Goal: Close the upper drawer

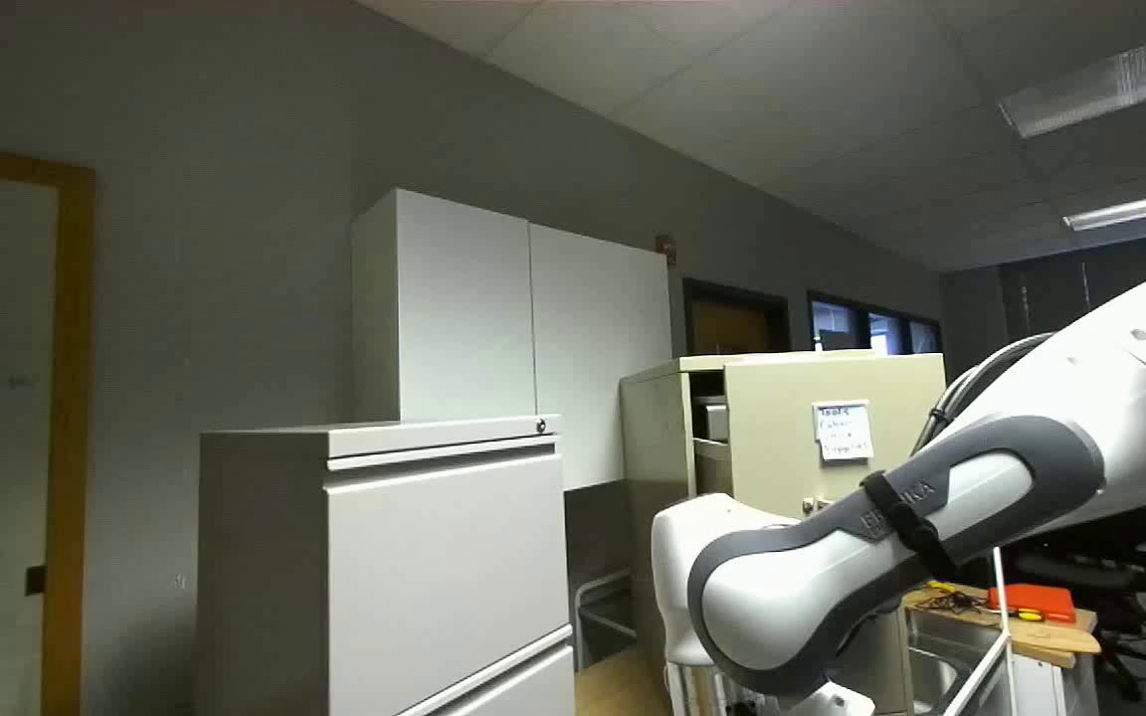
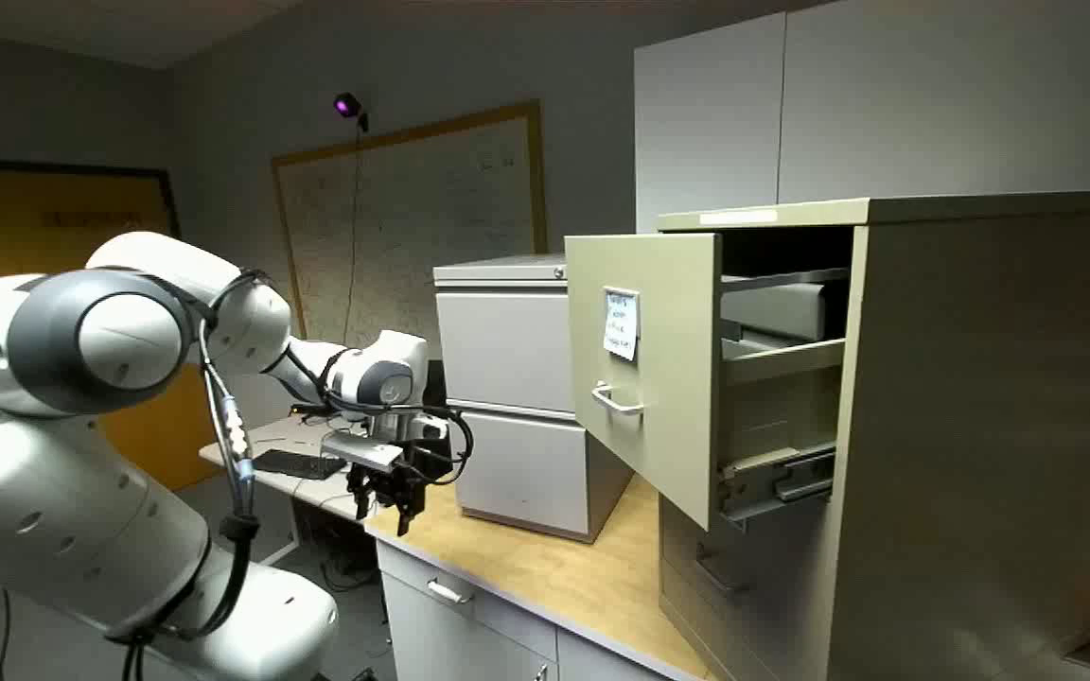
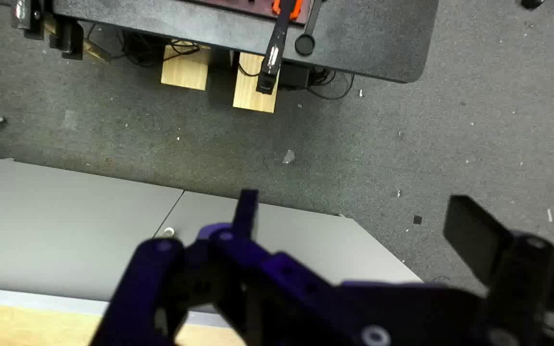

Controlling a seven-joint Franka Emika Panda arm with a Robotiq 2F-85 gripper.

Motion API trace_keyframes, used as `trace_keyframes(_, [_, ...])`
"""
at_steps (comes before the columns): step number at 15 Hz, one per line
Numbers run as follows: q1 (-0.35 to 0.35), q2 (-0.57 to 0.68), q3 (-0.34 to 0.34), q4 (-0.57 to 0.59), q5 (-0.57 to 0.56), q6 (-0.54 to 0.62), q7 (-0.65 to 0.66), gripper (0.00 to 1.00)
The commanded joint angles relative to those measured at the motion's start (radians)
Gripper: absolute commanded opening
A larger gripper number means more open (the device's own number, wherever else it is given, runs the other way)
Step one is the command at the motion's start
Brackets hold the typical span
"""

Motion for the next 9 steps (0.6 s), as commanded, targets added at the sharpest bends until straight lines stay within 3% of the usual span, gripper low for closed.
trace_keyframes(1, [-0.008,-0.001,0.008,0.002,0.003,-0.004,-0.003,1.0])
trace_keyframes(9, [-0.013,-0.003,0.011,0.002,-0.001,0.001,0.008,1.0])
